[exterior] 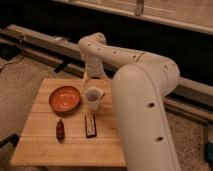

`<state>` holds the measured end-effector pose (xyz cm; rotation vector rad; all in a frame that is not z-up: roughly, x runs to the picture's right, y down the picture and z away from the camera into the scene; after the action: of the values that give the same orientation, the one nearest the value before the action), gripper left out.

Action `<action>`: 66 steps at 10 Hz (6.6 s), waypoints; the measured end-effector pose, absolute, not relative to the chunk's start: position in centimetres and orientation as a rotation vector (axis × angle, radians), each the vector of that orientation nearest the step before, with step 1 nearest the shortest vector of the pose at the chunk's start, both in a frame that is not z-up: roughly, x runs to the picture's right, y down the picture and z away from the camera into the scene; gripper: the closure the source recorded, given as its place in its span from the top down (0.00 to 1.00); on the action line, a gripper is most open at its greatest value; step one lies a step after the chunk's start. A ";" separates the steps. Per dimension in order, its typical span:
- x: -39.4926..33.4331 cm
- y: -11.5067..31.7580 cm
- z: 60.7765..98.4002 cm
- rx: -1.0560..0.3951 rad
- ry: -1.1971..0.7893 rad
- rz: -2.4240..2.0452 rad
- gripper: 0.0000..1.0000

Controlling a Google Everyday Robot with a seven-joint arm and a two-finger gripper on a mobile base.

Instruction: Push the ceramic bowl across the table

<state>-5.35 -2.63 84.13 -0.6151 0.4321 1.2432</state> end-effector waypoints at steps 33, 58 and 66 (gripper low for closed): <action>-9.8 -2.1 92.9 -0.612 0.469 1.077 0.80; -15.6 1.9 94.4 -0.714 0.451 0.780 0.80; -15.9 1.6 94.5 -0.713 0.442 0.782 0.80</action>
<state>-15.94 1.57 94.49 -0.7130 0.4420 0.7818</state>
